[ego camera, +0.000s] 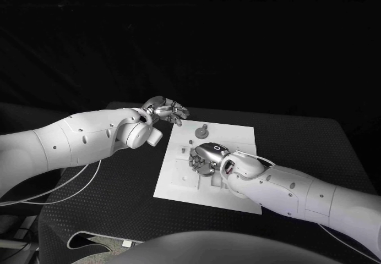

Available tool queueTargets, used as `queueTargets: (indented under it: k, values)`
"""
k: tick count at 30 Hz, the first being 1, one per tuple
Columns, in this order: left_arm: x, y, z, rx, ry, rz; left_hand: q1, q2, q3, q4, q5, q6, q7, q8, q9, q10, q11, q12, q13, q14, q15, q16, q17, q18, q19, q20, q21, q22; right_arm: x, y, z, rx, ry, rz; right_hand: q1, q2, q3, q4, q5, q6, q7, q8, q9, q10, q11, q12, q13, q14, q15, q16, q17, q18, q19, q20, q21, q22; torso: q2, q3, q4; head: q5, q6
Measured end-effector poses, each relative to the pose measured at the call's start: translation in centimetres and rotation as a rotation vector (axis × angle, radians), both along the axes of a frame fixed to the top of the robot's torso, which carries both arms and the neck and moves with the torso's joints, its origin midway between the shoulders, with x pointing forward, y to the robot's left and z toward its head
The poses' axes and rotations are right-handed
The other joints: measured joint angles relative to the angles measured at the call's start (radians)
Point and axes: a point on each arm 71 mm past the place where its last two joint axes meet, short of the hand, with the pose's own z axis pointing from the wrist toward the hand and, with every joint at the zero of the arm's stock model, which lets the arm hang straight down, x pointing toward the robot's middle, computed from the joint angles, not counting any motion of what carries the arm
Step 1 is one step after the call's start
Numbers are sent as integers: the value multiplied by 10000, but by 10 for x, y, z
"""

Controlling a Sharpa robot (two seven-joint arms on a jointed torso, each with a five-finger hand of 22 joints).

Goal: Assemble the parts on the task board

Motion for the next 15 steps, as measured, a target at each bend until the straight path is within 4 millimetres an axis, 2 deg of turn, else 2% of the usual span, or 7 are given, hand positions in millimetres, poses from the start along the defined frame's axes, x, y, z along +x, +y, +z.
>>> queueTargets:
  k: [15]
  values:
    - [0,0,1,-2,-15,-2,0,0,0,0,0,1,1,0,-8,0,-1,0,0,0,0,-38,19,1,36,36,0,-4,-1,0,-3,-107,-2,52,0,0,0,0,0,0,0,-21,10,0,1,-38,14,13,13,-37,10,0,0,0,0,8,-2,4,-3,24,-32]
